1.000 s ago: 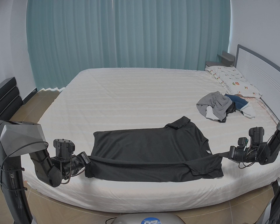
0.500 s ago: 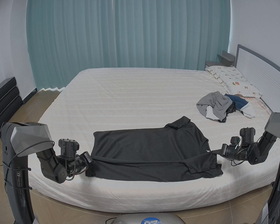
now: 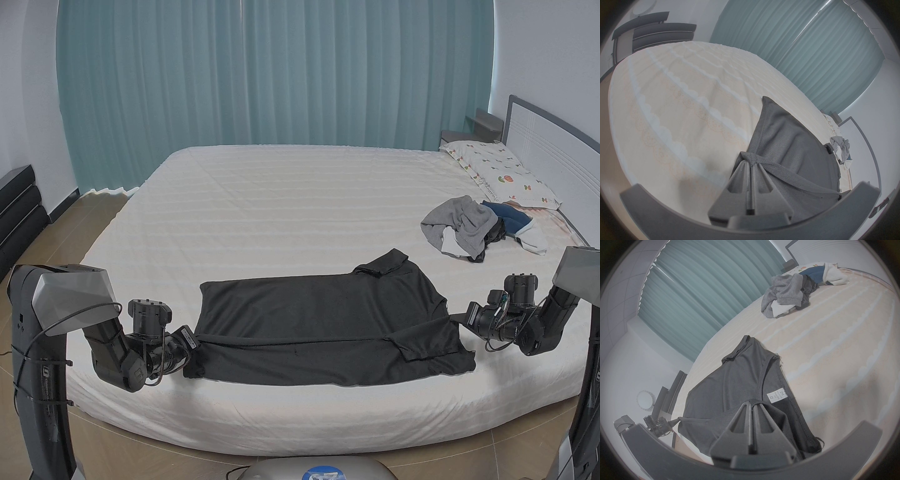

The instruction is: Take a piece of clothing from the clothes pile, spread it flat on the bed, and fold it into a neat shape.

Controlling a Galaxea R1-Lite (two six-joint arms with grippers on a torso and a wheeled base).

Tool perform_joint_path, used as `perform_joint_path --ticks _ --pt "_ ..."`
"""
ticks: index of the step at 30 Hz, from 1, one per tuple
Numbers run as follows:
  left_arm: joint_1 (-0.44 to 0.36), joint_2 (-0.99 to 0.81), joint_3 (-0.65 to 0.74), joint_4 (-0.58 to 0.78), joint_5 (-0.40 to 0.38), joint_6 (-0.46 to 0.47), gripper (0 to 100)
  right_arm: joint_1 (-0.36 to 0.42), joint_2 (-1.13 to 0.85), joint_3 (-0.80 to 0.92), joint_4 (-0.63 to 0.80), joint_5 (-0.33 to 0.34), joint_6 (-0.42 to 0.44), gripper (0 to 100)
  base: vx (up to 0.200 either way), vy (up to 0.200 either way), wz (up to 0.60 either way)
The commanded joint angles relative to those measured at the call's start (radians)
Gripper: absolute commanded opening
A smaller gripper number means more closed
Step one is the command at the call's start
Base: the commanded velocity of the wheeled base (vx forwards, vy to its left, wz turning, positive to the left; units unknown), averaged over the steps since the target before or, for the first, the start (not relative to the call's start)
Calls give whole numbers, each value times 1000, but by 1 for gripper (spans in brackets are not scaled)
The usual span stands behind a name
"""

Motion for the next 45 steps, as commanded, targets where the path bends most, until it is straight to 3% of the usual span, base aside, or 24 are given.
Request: perform_joint_path --ticks 1,9,14,15,17,18,20,22,27,31,38,45 --pt "0 6 -2 -1 0 0 100 3 15 -1 1 1 0 100 0 0 0" --pt "0 2 -2 -4 0 -7 100 3 4 14 -2 2 6 100 0 0 0" --pt "0 -16 -2 -10 0 -71 100 2 -73 49 -2 -9 89 100 0 0 0" --pt "1 -56 7 -10 -4 -126 100 9 -145 80 14 -12 196 100 0 0 0" --pt "3 -60 9 -10 -6 -132 100 12 -154 86 15 -13 208 100 0 0 0" --pt "6 -93 28 -10 -44 -181 100 80 -234 177 26 -36 340 100 0 0 0" --pt "7 -114 53 -10 -90 -212 100 137 -260 230 26 -70 426 100 0 0 0" --pt "7 -119 61 -10 -106 -220 100 155 -261 244 24 -84 451 100 0 0 0" --pt "6 -113 88 -12 -125 -238 100 241 -202 269 12 -200 606 100 0 0 0" --pt "3 -113 90 -12 -116 -243 100 246 -116 252 -2 -283 613 100 0 0 0" --pt "0 -113 90 -12 -115 -238 100 252 -53 253 -137 -300 616 100 0 0 0" --pt "-2 -113 90 -12 -115 -237 100 275 -53 250 -150 -314 618 100 0 0 0"
